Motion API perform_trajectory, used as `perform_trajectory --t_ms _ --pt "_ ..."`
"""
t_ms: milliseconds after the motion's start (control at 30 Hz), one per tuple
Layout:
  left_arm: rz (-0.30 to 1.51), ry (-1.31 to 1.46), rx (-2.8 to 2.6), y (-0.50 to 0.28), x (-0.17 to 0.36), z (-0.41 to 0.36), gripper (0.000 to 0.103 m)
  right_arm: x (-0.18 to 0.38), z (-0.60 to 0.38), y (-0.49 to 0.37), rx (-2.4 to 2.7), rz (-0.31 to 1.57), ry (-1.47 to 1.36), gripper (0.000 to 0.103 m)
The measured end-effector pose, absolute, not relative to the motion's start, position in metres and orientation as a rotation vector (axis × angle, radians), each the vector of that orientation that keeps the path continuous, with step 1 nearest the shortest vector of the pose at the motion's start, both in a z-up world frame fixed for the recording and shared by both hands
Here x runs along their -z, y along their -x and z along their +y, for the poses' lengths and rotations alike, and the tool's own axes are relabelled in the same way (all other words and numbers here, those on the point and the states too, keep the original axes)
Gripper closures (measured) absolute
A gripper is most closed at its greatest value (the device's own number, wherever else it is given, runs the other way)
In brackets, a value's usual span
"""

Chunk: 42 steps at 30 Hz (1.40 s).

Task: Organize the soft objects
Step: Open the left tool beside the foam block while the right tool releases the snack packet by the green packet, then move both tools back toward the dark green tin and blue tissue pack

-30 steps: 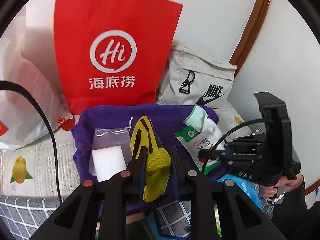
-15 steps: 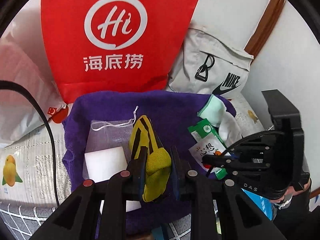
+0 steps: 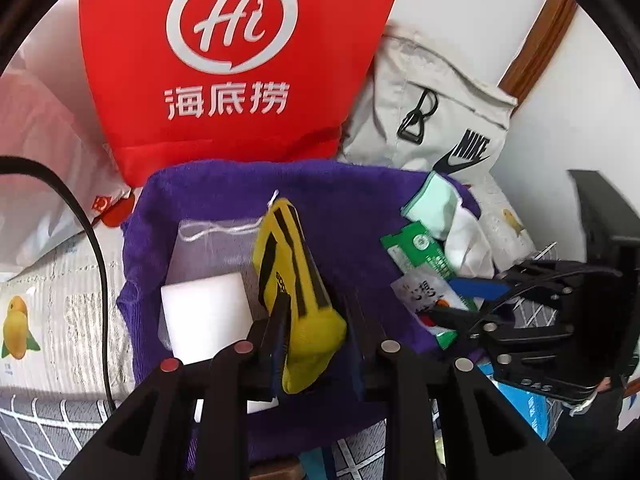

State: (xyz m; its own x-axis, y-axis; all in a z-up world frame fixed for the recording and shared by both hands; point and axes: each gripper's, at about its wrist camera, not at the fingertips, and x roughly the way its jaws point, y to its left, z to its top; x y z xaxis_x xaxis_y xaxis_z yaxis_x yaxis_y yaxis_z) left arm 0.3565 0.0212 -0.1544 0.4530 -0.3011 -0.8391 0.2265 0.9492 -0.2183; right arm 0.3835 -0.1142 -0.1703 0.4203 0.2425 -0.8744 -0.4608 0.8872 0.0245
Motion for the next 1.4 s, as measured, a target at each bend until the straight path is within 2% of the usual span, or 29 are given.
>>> perform_trajectory --t_ms 67,167,267,333,467,533,1033,1100,1400 --pt "1.059 0.071 0.324 -0.356 0.155 0.019 0.078 0.166 -0.118 -0.381 -0.436 1.032 0.236 0.064" --pt "1.075 0.071 0.317 -0.355 0.156 0.018 0.077 0.159 -0.126 -0.376 -0.425 1.012 0.229 0.063" --pt "1.084 0.06 0.297 -0.353 0.154 0.018 0.066 0.153 -0.135 -0.372 -0.412 1.003 0.215 0.063" --pt "1.089 0.042 0.27 -0.351 0.151 0.018 0.054 0.148 -0.139 -0.369 -0.396 0.997 0.204 0.062" --pt "1.049 0.01 0.229 -0.343 0.136 0.02 0.045 0.14 -0.145 -0.357 -0.388 0.98 0.191 0.062" --pt "1.021 -0.012 0.208 -0.337 0.126 0.019 0.035 0.136 -0.146 -0.351 -0.377 0.967 0.196 0.062" --pt "0.92 -0.078 0.081 -0.256 0.08 0.035 0.035 0.107 -0.15 -0.266 -0.327 0.855 0.198 0.06" --pt "0.92 -0.052 0.08 -0.245 0.08 0.042 0.035 0.108 -0.144 -0.248 -0.333 0.846 0.208 0.054" --pt "0.922 0.0 0.05 -0.179 0.09 0.068 0.035 0.138 -0.11 -0.191 -0.392 0.901 0.185 0.054"
